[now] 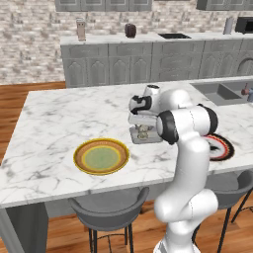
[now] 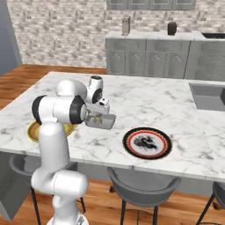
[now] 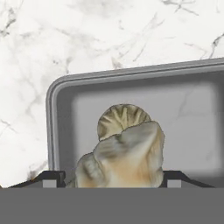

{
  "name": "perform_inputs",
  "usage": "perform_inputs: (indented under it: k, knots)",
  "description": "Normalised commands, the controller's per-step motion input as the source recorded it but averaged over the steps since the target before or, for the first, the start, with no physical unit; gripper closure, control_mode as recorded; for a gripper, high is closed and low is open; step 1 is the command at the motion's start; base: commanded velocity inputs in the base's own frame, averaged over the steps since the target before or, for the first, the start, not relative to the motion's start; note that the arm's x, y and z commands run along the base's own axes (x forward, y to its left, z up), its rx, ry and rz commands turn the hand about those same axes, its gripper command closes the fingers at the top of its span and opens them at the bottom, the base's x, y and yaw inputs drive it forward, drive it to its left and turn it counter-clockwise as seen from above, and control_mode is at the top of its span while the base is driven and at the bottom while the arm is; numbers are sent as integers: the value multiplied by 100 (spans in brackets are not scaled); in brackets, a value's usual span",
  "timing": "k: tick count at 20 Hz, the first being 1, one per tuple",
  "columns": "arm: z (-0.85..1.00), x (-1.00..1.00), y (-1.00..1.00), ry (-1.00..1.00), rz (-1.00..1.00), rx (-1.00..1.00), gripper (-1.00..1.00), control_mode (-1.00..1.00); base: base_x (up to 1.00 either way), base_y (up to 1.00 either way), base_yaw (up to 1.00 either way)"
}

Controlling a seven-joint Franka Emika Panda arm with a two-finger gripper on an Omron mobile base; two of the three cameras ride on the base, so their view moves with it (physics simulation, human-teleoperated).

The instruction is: Place two dumplings into each of the tupperware containers and then place the containers in the fridge.

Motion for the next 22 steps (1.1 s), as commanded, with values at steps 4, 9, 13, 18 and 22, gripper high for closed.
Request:
perform_inputs:
  k: [4,9,13,18,22]
  knots:
    - [0,22,-22,0,0,0,100,-100,0,0,0]
    - [-13,18,-7,0,0,0,100,-100,0,0,0]
    - [-30,5,-22,0,0,-1,100,-100,0,0,0]
    - [-14,1,-32,1,0,-8,100,-100,0,0,0]
    - [-6,0,-24,5,0,-5,100,-100,0,0,0]
